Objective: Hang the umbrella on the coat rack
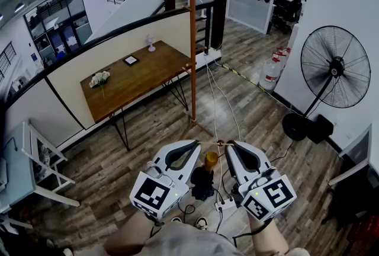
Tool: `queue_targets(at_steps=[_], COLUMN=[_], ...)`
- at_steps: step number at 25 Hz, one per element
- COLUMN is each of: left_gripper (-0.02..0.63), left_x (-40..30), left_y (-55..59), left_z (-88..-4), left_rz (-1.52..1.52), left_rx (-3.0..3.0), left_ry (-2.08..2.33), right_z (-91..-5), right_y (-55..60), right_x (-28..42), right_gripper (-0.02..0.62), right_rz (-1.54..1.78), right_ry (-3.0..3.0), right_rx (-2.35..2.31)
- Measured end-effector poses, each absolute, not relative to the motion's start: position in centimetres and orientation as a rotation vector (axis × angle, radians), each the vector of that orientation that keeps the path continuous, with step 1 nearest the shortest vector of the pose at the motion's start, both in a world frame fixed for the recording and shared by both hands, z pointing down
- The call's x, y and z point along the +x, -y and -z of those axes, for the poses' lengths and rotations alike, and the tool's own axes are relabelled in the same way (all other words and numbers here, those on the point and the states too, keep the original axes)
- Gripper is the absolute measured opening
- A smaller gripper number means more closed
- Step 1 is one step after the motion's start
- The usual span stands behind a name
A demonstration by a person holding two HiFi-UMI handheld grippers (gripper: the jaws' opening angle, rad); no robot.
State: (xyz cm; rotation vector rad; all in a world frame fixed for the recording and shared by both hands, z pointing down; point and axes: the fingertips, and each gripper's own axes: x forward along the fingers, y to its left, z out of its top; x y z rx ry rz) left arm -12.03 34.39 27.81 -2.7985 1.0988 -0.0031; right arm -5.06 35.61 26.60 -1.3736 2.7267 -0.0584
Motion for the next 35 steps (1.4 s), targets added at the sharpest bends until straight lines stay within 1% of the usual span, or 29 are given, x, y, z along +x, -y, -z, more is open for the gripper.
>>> queue_targets(at_steps=[22,29,35], left_gripper=[0.005,0.005,0.005], left_x=[-6.3,-4.8,-4.3], left_y=[-34.6,-32.0,-28.1], left_z=[-29.9,-30.1,-30.6], left_rz=[0.062,-0.015,0.000], left_rx=[-2.786,-2.881,-2.876], left_ry=[-1.126,-1.104,-1.106], right_z=[-29.0,-28.9,-29.3], right_y=[-35.6,-32.9,-29.1], right_x=[0.5,2.1,2.5], right_gripper=[0.009,0.009,0.009], right_rz=[0.099,0.069,0.065], right_ry=[-2.745,-2.737,-2.746], right_rx=[-1.328,-1.345,-1.343])
